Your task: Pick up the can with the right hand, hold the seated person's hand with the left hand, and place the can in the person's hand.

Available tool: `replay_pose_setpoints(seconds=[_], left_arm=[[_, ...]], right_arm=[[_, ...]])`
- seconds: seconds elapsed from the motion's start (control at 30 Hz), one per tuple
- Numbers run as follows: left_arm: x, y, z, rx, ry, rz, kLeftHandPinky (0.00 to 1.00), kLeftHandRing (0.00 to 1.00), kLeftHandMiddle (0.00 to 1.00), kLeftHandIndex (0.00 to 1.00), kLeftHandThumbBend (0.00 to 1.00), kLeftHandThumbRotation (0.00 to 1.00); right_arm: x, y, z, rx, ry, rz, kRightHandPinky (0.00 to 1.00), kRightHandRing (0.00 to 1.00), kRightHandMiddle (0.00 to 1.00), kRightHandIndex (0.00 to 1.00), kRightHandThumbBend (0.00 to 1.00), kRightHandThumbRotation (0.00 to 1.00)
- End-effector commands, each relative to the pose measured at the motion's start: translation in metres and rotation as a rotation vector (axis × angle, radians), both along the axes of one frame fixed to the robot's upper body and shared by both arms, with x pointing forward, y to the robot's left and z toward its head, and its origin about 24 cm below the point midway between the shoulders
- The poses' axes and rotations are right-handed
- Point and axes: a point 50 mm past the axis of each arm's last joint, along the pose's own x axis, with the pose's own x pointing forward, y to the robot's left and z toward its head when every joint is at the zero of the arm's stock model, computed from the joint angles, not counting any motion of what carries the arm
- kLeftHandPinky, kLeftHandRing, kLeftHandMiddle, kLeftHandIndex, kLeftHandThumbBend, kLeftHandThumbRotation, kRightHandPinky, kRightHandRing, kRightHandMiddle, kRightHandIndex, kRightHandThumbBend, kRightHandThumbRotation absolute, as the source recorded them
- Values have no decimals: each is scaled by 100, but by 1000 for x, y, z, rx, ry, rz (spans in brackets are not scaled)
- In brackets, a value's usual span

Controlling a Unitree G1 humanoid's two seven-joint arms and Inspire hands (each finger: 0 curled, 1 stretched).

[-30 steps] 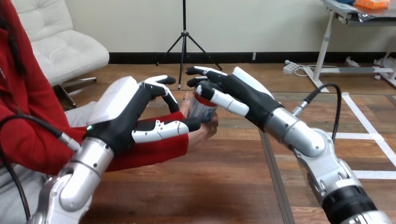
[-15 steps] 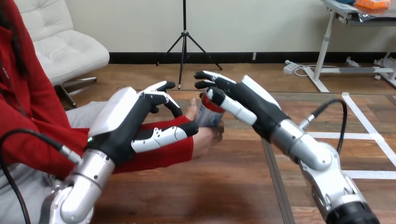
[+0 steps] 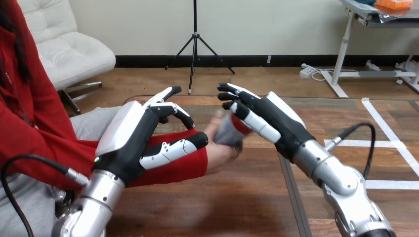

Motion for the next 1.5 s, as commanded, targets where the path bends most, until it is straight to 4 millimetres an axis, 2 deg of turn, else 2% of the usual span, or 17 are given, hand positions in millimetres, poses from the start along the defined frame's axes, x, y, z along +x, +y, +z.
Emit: replay_pose_setpoints(seconds=[0.0, 0.3, 0.53, 0.93, 1.23, 1.47], left_arm=[[2, -3, 3, -52, -48, 0, 73, 94, 94, 95, 100, 100], [-2, -1, -1, -89, -76, 42, 70, 88, 91, 93, 100, 100], [-5, 2, -2, -39, -93, 89, 68, 83, 88, 94, 100, 100], [-9, 5, 1, 146, -121, 117, 90, 87, 90, 97, 100, 100], [-9, 5, 2, 219, -105, 114, 93, 90, 91, 90, 95, 100], [-8, 5, 2, 214, -86, 102, 92, 91, 92, 84, 94, 100]], right_arm=[[4, -3, 26, 61, -132, -24, 77, 90, 91, 92, 100, 100], [-2, -8, 21, 75, -153, -51, 82, 91, 92, 93, 100, 100], [-6, -12, 16, 99, -142, -66, 84, 91, 91, 93, 100, 100], [-10, -16, 12, 142, -122, -84, 80, 87, 90, 92, 100, 100], [-13, -18, 13, 169, -126, -92, 78, 85, 90, 92, 100, 100], [-13, -19, 15, 171, -140, -97, 78, 85, 89, 92, 100, 100]])
